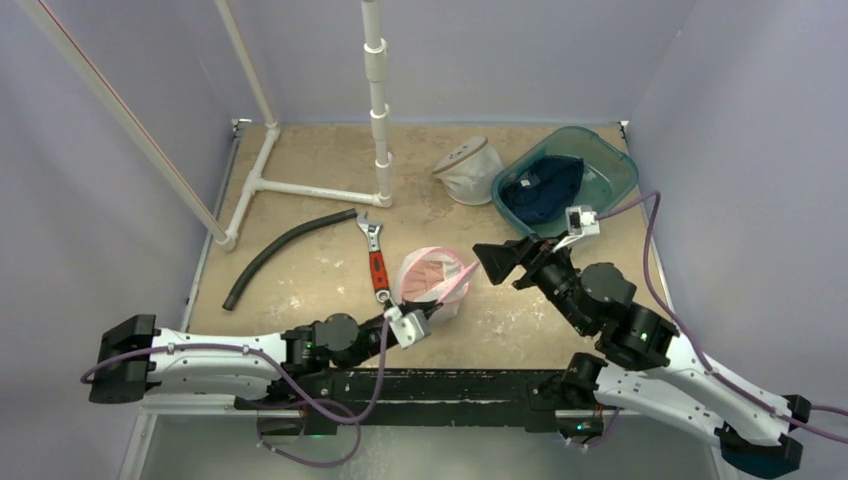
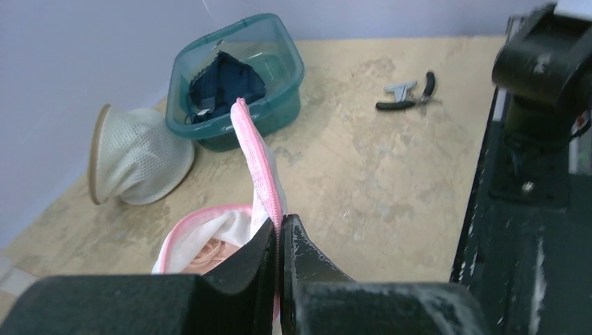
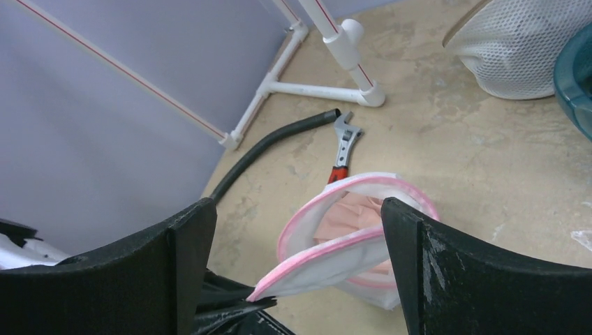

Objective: Unzip the laundry bag and remove the bra
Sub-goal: Open the laundry bag at the center of the board.

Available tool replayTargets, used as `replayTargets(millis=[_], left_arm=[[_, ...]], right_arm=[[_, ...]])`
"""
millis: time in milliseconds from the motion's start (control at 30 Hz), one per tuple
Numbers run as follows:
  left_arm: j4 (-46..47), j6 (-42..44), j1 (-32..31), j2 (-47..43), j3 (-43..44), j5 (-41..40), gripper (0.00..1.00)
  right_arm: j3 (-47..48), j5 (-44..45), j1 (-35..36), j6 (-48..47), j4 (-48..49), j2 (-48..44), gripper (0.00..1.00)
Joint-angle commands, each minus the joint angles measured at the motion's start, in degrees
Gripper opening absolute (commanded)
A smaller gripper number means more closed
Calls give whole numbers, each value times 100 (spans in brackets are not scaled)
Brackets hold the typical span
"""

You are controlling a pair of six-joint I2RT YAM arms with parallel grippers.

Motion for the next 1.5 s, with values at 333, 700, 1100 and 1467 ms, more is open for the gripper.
replayTargets(millis=[333,700,1100,1467], left_arm=[[2038,3241,-2368,1046,-720,-3250,0],[1533,2995,-3174,1095,-535,-3429,52],[-66,764,-3173,-573,-219,-3380,55],[-2654,-3809,-515,-171,1362,-2917,45]], right_arm=[[-87,-1043,-10,-495,-443,1108,73],[-401,-1724,-11,-703,-366,1606,68],[-754,-1630,-11,-534,-290,1423,65],[-905,-825,-199,-408,1262,2102,68]])
